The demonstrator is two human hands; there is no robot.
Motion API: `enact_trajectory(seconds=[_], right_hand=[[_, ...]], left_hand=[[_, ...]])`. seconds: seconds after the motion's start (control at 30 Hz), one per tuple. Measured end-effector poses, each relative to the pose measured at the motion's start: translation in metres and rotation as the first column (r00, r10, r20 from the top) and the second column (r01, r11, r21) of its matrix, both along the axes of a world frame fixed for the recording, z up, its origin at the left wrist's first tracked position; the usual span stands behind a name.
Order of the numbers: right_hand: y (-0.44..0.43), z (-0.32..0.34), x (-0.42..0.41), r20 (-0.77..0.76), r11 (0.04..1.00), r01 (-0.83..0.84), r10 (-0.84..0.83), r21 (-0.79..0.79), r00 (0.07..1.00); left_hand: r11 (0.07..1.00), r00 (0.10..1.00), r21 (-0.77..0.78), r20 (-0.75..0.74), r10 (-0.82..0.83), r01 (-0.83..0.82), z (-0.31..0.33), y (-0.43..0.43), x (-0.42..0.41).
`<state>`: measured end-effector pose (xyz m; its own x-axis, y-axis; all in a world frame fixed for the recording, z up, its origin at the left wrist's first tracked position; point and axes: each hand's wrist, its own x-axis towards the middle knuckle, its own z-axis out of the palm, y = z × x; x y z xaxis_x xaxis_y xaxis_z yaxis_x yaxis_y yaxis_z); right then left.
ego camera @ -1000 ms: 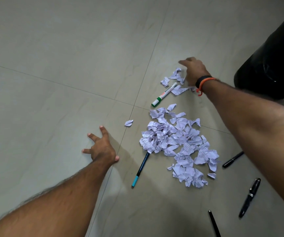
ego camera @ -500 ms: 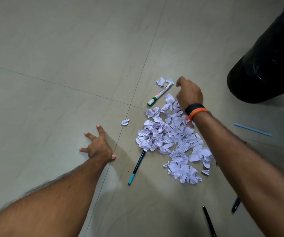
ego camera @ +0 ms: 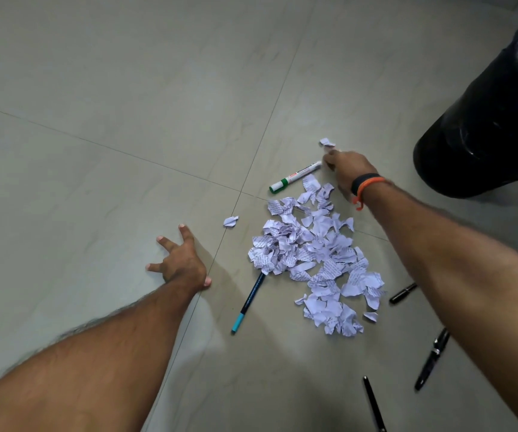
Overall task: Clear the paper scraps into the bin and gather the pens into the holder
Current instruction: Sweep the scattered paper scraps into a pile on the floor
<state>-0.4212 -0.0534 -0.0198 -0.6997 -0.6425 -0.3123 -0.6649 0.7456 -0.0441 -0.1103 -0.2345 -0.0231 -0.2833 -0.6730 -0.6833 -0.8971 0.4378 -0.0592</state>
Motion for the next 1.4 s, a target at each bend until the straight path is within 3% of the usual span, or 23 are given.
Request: enact_trajectory(seconds=[0.23, 0.37, 0.53, 0.7, 0.97, 1.07, 1.2, 1.4], right_hand=[[0.047, -0.008, 0.079, 0.024, 0.966, 0.149, -0.148, -0.212, 0.989], [0.046, 0.003, 0.06, -0.007, 0.901, 0.236, -0.256, -0.364, 0.967], [-0.001, 0.001, -0.012, 0.033, 0.975, 0.097, -0.092, -0.202, 0.995], [-0.019, -0.007, -0.017, 0.155, 1.0, 0.012, -0.012, -0.001, 0.988], [0.036, -0.009, 0.083, 0.124, 0.912, 0.29, -0.265, -0.289, 0.956], [0.034, -0.012, 0.085, 0.112, 0.924, 0.184, -0.155, -0.335, 0.982], [0.021, -0.016, 0.088, 0.192, 0.983, -0.053, 0.088, -0.177, 0.977], [0.055, -0.02, 0.121, 0.145, 0.984, 0.02, 0.006, -0.179, 0.989]], left_hand=[[0.999, 1.0, -0.024, 0.014, -0.028, 0.028, 0.006, 0.002, 0.001], [0.999, 0.998, -0.035, -0.05, -0.031, 0.029, 0.002, 0.001, 0.007], [0.994, 0.981, -0.063, -0.164, -0.102, 0.093, -0.019, -0.003, 0.021], [0.996, 0.988, -0.05, -0.129, -0.086, 0.08, -0.02, -0.004, 0.018], [0.999, 0.997, -0.028, -0.076, -0.032, 0.03, -0.002, 0.003, 0.009], [0.997, 0.997, -0.054, -0.061, -0.055, 0.052, -0.004, 0.004, 0.007], [0.993, 0.992, -0.101, -0.102, -0.074, 0.064, -0.003, 0.004, 0.012], [0.985, 0.956, -0.164, -0.273, -0.105, 0.062, 0.006, 0.016, -0.007]])
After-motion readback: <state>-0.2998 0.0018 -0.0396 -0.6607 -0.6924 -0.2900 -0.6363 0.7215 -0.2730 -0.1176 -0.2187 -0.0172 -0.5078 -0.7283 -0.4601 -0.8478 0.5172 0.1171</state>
